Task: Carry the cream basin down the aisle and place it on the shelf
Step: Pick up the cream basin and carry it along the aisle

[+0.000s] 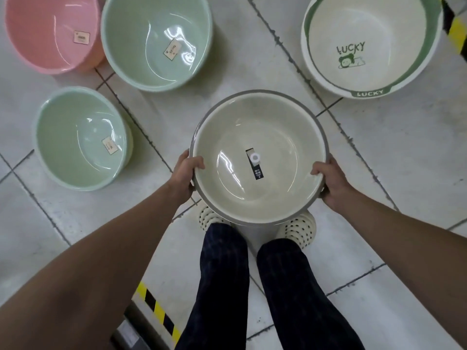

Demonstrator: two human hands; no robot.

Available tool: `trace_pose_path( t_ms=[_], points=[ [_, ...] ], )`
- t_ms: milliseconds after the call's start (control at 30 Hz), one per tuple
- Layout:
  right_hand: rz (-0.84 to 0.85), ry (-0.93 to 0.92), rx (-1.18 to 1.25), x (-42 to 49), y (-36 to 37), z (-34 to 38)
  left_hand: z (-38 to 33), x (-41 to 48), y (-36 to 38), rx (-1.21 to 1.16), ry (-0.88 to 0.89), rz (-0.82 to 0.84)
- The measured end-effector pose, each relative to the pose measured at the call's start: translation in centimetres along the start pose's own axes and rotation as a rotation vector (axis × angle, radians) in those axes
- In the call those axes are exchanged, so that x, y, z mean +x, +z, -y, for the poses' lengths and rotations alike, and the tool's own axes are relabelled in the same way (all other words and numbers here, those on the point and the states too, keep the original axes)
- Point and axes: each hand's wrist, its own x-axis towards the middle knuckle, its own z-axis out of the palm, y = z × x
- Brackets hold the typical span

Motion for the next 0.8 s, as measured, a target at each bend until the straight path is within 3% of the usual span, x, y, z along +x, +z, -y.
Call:
trace_pose_path(
  t_ms=[433, 600, 800],
  points=[
    [0.130, -0.036, -0.075, 3.5, -0.9, -3.8, 2.7, 3.9, -0.4, 0.039, 0.056, 0.098],
    [0.099, -0.028, -0.004, 4.4, -0.4, -4.0, 2.9, 5.6, -1.1, 0.052, 0.064, 0.210],
    [0.081, -0.088, 0.013, 4.9, -0.3, -4.4, 3.1, 6.4, -1.2, 0.052, 0.067, 0.225]
  ],
)
